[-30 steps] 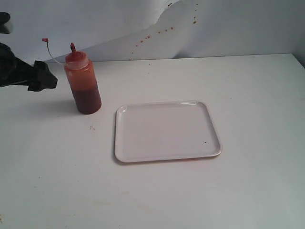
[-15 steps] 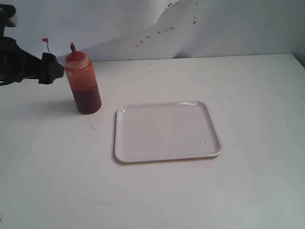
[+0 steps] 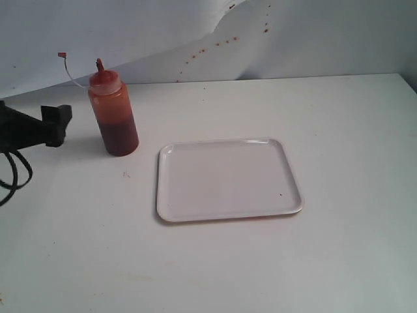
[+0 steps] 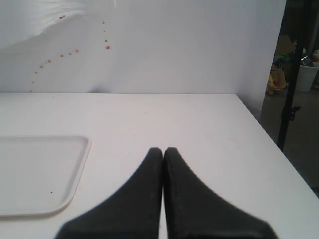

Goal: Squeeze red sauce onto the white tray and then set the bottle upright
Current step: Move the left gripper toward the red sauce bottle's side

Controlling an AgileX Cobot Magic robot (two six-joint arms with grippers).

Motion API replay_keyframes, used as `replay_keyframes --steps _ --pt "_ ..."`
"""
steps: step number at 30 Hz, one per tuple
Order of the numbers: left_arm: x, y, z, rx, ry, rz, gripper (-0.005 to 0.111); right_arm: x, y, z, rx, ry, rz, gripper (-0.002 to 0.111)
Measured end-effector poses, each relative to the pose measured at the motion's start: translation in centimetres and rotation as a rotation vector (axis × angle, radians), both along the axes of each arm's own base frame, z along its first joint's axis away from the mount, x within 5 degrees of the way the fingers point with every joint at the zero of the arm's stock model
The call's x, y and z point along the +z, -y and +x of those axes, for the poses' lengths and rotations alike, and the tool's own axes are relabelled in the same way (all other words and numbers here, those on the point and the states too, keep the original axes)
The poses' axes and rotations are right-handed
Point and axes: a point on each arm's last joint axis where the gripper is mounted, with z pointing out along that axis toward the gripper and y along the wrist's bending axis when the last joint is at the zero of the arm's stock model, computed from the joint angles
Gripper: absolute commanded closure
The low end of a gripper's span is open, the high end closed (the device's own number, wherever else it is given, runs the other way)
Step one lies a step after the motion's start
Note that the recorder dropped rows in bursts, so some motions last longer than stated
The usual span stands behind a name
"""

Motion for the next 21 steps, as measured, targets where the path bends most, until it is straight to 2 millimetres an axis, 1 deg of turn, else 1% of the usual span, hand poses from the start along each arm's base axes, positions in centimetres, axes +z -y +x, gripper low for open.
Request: replay_keyframes --steps 4,8,14,18,21 --pt "-0.6 1.4 -0.9 -0.159 0.054 -0.060 0.003 0.0 0.0 0.0 0.000 0.000 0.000 0.108" --pt "-1.5 1.8 -1.3 -0.211 0.017 -0.065 0.003 0.0 0.0 0.0 0.000 0.000 0.000 0.108" --pt "-1.9 1.9 -1.2 -0.210 0.002 -0.088 0.003 0.0 0.0 0.0 0.000 0.000 0.000 0.108" --pt "-3.3 1.7 -0.4 -0.137 -0.012 -0.170 0.003 0.0 0.0 0.0 0.000 0.000 0.000 0.108" --pt "-4.9 1.4 0.2 -0.064 -0.032 -0.228 0.003 0.0 0.0 0.0 0.000 0.000 0.000 0.108"
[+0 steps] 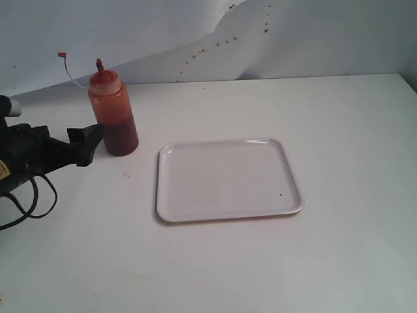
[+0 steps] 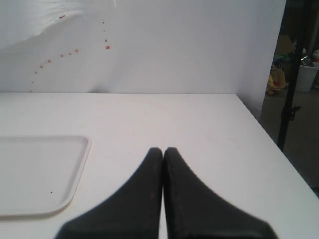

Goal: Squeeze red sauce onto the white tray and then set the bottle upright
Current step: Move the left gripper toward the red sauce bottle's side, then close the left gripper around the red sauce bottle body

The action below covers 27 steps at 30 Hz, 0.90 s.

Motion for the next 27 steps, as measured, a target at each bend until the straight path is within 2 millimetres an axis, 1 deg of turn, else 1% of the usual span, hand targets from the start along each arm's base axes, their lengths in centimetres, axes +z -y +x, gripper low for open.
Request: replay_keyframes --steps 2,4,8,10,11,14,15,16,17,20,22,27 --pt "-1.0 -0.1 0.2 0.029 -0.022 -0.017 0.003 0.0 0.0 0.0 0.000 0.000 0.000 0.108" --pt "-1.5 -0.2 0.4 0.038 -0.018 -0.030 0.003 0.0 0.0 0.0 0.000 0.000 0.000 0.108" --pt "-1.7 0.0 0.8 0.034 0.038 -0.058 0.003 0.0 0.0 0.0 0.000 0.000 0.000 0.108" --pt "-2.1 0.1 1.7 0.021 0.060 -0.034 0.003 0.0 0.0 0.0 0.000 0.000 0.000 0.108" --pt "-2.5 0.2 2.4 0.008 0.063 -0.006 0.003 0.0 0.0 0.0 0.000 0.000 0.000 0.108" --pt "-3.3 0.6 3.5 -0.035 0.067 0.017 0.003 0.0 0.0 0.0 0.000 0.000 0.000 0.108" --pt "-3.8 0.9 4.2 -0.072 0.077 0.029 0.003 0.0 0.0 0.0 0.000 0.000 0.000 0.108" --pt "-4.0 1.1 4.5 -0.089 0.083 0.037 0.003 0.0 0.0 0.0 0.000 0.000 0.000 0.108" --pt "-4.6 1.3 5.3 -0.107 0.086 0.042 0.003 0.0 0.0 0.0 0.000 0.000 0.000 0.108" --pt "-6.0 1.6 6.8 -0.120 0.081 0.049 0.003 0.0 0.0 0.0 0.000 0.000 0.000 0.108" --pt "-6.9 1.7 8.2 -0.122 0.090 0.049 0.003 0.0 0.0 0.0 0.000 0.000 0.000 0.108" --pt "-8.2 1.9 10.1 -0.124 0.100 0.051 0.003 0.0 0.0 0.0 0.000 0.000 0.000 0.108"
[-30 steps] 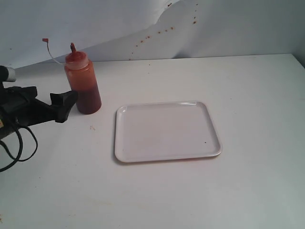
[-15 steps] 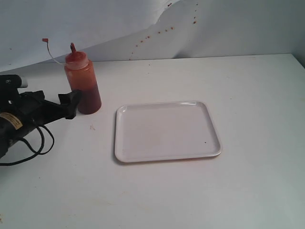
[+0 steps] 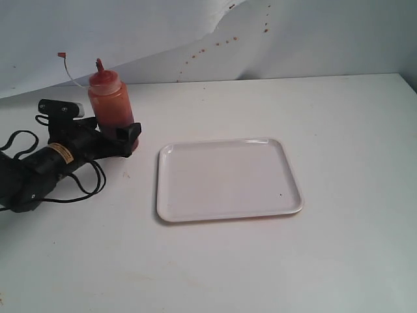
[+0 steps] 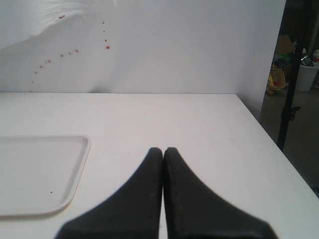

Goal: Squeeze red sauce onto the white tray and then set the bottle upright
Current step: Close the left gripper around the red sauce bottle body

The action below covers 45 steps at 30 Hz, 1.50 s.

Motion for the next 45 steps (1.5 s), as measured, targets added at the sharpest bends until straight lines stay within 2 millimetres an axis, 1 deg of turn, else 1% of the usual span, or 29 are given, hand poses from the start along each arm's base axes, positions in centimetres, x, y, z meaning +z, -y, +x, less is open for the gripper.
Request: replay_keyframes --steps 4,6,10,15,29,34,41,45 --pt "-1.2 0.1 0.9 -0.009 0.003 0.026 0.003 0.0 0.0 0.0 0.000 0.000 0.000 0.108" --pt "-1.7 0.1 1.0 -0.012 -0.001 0.036 0.003 0.0 0.0 0.0 0.000 0.000 0.000 0.108" --pt "-2.4 0.2 1.4 -0.013 -0.002 0.042 0.003 0.0 0.0 0.0 0.000 0.000 0.000 0.108" --pt "-2.6 0.2 2.1 -0.013 0.011 0.041 0.003 0.0 0.0 0.0 0.000 0.000 0.000 0.108" --pt "-1.7 0.2 2.4 0.002 0.100 0.003 0.003 0.0 0.0 0.0 0.000 0.000 0.000 0.108" --pt "-2.3 0.1 2.3 0.003 0.064 0.047 0.003 0.0 0.0 0.0 0.000 0.000 0.000 0.108" --pt "-4.3 -0.1 2.0 0.013 0.032 0.073 0.003 0.0 0.0 0.0 0.000 0.000 0.000 0.108" --pt "-4.4 -0.1 2.0 0.012 0.055 0.063 0.003 0.0 0.0 0.0 0.000 0.000 0.000 0.108"
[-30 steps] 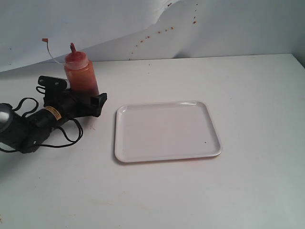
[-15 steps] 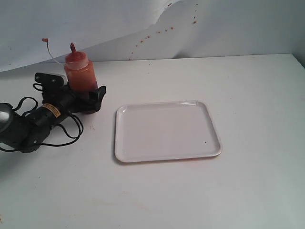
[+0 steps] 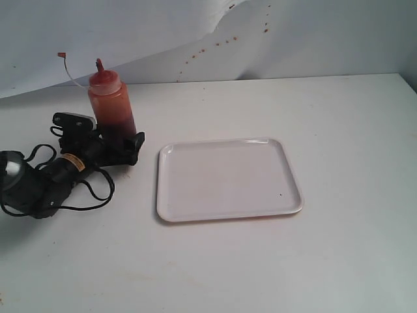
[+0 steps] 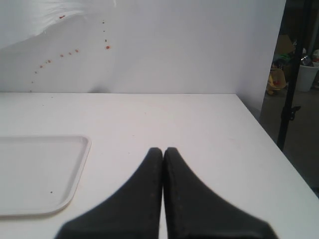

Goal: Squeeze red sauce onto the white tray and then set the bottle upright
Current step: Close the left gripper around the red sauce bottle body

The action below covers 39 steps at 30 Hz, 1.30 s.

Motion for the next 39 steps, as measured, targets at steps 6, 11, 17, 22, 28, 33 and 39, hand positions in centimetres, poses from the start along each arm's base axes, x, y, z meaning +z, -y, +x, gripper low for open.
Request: replay_keyframes --steps 6,11,17,22,28,33,39 --pt "0.8 0.2 0.1 -0.014 0.088 -0.033 0.003 0.0 0.0 0.0 0.000 0.000 0.000 0.108" --pt "1.2 0.5 0.1 -0.053 0.125 -0.040 0.003 0.0 0.0 0.0 0.000 0.000 0.000 0.108" --pt "3.2 0.6 0.4 -0.048 0.148 -0.108 0.003 0.0 0.0 0.0 0.000 0.000 0.000 0.108" --pt "5.6 0.6 0.7 -0.047 0.189 -0.111 0.003 0.0 0.0 0.0 0.000 0.000 0.000 0.108" --pt "6.8 0.6 0.9 -0.039 0.211 -0.119 0.003 0.0 0.0 0.0 0.000 0.000 0.000 0.108" --pt "6.7 0.4 0.9 -0.025 0.184 -0.109 0.003 0.0 0.0 0.0 0.000 0.000 0.000 0.108" --pt "6.4 0.4 0.9 -0.018 0.152 -0.082 0.003 0.0 0.0 0.0 0.000 0.000 0.000 0.108"
